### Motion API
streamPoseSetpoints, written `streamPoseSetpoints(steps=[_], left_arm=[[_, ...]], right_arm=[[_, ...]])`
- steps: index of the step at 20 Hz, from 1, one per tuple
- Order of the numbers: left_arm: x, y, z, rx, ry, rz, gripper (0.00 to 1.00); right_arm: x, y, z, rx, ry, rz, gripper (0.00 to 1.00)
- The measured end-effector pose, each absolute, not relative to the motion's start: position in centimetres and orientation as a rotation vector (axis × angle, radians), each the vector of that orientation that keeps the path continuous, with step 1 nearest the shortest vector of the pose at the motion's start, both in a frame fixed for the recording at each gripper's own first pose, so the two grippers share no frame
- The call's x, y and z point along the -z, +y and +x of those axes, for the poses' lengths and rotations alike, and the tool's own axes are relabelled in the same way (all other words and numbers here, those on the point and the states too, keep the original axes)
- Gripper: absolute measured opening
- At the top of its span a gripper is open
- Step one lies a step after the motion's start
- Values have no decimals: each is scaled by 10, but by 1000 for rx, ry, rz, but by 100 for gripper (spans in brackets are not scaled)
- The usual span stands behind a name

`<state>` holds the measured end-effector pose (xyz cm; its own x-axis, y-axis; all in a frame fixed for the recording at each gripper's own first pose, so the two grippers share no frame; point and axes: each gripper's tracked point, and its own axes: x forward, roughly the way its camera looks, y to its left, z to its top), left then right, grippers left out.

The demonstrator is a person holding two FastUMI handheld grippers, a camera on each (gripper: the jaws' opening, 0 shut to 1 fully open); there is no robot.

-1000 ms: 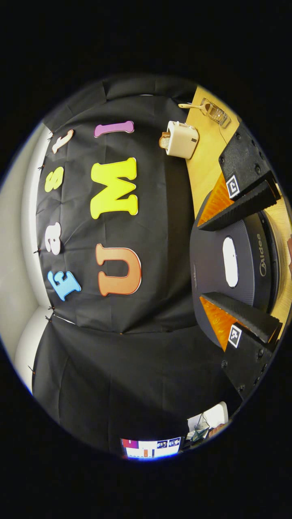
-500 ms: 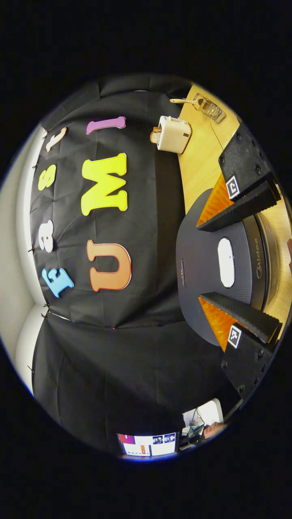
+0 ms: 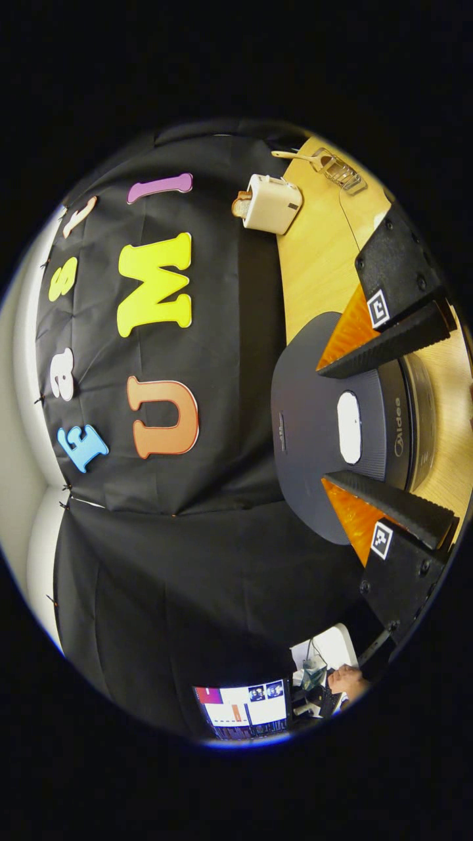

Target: Close the left gripper, press the button to open the rice cooker; take a wooden spoon from the chopstick holder with the right hand, scoop a spoonful of rice and pour it into the rice cooker, then put the wooden spoon back into the chopstick holder.

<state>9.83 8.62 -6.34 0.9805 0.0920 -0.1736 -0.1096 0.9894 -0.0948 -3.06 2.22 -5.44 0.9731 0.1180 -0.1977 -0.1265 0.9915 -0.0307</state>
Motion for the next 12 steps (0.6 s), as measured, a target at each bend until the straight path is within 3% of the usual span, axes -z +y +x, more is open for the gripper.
streamPoseSetpoints(steps=[3,4,5,9,12], left_arm=[[65,86,93,-109,177,-114,90],[64,85,91,-109,178,-114,94],[73,84,89,-108,209,-123,89],[70,81,83,-111,177,-120,88],[68,79,75,-119,139,-95,87]], right_arm=[[53,22,-31,-123,194,-51,96],[53,24,-32,-124,193,-54,96],[53,24,-34,-127,193,-56,96],[54,27,-33,-132,196,-62,99],[54,26,-33,-129,198,-61,95]])
